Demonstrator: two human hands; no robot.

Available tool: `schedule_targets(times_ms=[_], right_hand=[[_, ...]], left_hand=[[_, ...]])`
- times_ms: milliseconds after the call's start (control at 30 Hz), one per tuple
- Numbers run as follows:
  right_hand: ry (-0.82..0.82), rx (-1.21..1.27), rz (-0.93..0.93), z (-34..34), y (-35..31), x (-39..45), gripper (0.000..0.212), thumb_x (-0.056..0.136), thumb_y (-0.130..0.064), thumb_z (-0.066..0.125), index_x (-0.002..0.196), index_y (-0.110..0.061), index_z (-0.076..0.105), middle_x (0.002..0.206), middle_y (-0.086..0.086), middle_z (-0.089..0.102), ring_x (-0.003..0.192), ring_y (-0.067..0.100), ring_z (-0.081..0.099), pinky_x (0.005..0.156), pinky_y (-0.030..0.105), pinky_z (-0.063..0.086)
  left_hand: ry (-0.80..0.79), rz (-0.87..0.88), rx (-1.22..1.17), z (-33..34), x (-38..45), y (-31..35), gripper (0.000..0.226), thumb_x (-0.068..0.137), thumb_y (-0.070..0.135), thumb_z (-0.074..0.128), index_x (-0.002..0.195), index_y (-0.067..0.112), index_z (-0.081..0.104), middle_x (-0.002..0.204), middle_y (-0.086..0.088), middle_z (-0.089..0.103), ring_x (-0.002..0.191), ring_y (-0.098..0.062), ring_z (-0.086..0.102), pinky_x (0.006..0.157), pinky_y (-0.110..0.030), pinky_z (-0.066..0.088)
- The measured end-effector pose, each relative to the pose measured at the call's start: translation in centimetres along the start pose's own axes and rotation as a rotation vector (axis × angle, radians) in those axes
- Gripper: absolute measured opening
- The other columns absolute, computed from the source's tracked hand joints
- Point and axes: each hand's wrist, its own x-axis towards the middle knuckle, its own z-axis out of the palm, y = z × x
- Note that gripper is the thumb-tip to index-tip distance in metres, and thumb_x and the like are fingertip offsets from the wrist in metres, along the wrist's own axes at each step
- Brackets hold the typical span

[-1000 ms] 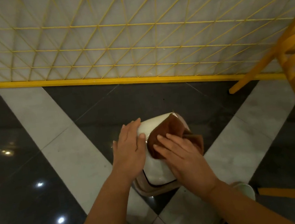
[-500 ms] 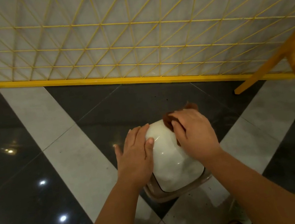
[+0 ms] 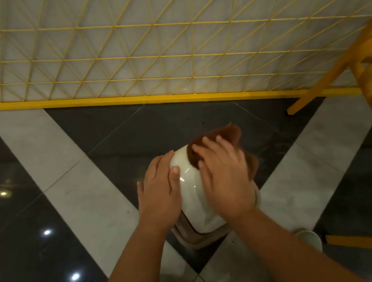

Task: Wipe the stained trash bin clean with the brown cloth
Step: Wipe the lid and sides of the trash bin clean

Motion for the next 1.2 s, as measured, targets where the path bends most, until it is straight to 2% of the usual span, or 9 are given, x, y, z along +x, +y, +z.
schedule_targets(times_ms=[167,333,433,600,733,867,1033,1100,1200], right_hand=[[-0.112,0.056,-0.203,3.1,0.4,-8.2,0.054,0.091,-0.031,0.041,0.144,-0.029,0.033,0.154,-0.006,0.026,0.145,0.018,0.016,0.113,0.051,0.014],[-0.249,0.012,-0.488,3.4,3.0,-10.8,0.063,0.089,-0.018,0.046,0.148,-0.027,0.028,0.158,-0.007,0.017,0.145,0.017,0.013,0.109,0.048,0.014],[-0.346,0.003,-0.622,2.3,5.2,-10.4,0.074,0.081,-0.014,0.067,0.145,-0.029,0.033,0.155,-0.009,0.025,0.143,0.015,0.023,0.112,0.039,0.018],[-0.387,-0.071,-0.798,-0.4,9.1,-9.0,0.042,0.092,-0.02,0.047,0.134,-0.023,0.053,0.137,-0.005,0.052,0.13,0.016,0.04,0.106,0.031,0.037],[-0.404,-0.146,-0.81,-2.1,10.6,-8.2,0.043,0.088,-0.018,0.057,0.131,-0.024,0.057,0.129,-0.004,0.059,0.123,0.017,0.048,0.106,0.033,0.038],[-0.361,-0.165,-0.72,-4.0,11.4,-8.0,0.044,0.076,-0.017,0.069,0.119,-0.025,0.067,0.121,-0.004,0.064,0.116,0.017,0.057,0.102,0.034,0.043],[-0.147,-0.089,-0.368,-5.5,11.5,-7.7,0.057,0.06,0.004,0.082,0.113,-0.016,0.07,0.119,0.007,0.065,0.11,0.028,0.06,0.095,0.044,0.048],[0.001,0.068,-0.079,-5.5,10.3,-7.8,0.051,0.077,0.006,0.069,0.122,-0.017,0.062,0.128,0.005,0.057,0.119,0.026,0.051,0.098,0.048,0.046],[0.191,0.379,0.315,-5.0,7.9,-7.0,0.042,0.095,-0.005,0.047,0.13,-0.026,0.054,0.136,-0.011,0.045,0.127,0.008,0.038,0.107,0.044,0.038]], left_hand=[[-0.017,0.06,0.048,0.2,-0.2,0.0,0.045,0.099,0.047,0.016,0.139,0.038,0.035,0.139,0.008,0.04,0.126,-0.013,0.041,0.105,-0.053,0.034],[-0.034,0.073,0.054,0.1,-0.3,0.0,0.054,0.095,0.054,0.014,0.139,0.034,0.036,0.138,0.005,0.04,0.122,-0.014,0.044,0.101,-0.05,0.04],[-0.049,0.073,0.04,0.0,-0.2,0.0,0.052,0.095,0.053,0.016,0.14,0.035,0.035,0.138,0.005,0.039,0.122,-0.015,0.044,0.101,-0.05,0.041],[-0.044,0.08,0.02,0.0,-0.1,0.1,0.052,0.095,0.054,0.018,0.14,0.036,0.036,0.137,0.006,0.04,0.122,-0.015,0.043,0.101,-0.051,0.04],[-0.044,0.082,0.001,0.4,-0.1,0.6,0.055,0.094,0.054,0.019,0.141,0.031,0.036,0.137,0.001,0.041,0.122,-0.017,0.044,0.1,-0.049,0.042],[-0.044,0.08,0.018,0.6,-0.2,0.6,0.055,0.096,0.055,0.018,0.142,0.03,0.034,0.138,0.0,0.041,0.123,-0.018,0.043,0.101,-0.049,0.041],[-0.046,0.062,0.042,0.9,0.0,1.2,0.062,0.091,0.058,0.014,0.143,0.03,0.032,0.14,0.0,0.039,0.126,-0.02,0.041,0.101,-0.051,0.04],[-0.045,0.066,0.053,0.9,0.1,1.3,0.065,0.089,0.06,0.012,0.143,0.03,0.032,0.14,-0.001,0.038,0.126,-0.02,0.041,0.102,-0.052,0.04],[-0.058,0.075,0.074,0.8,0.1,1.2,0.065,0.089,0.059,0.012,0.143,0.03,0.031,0.141,-0.001,0.038,0.127,-0.021,0.04,0.103,-0.052,0.039]])
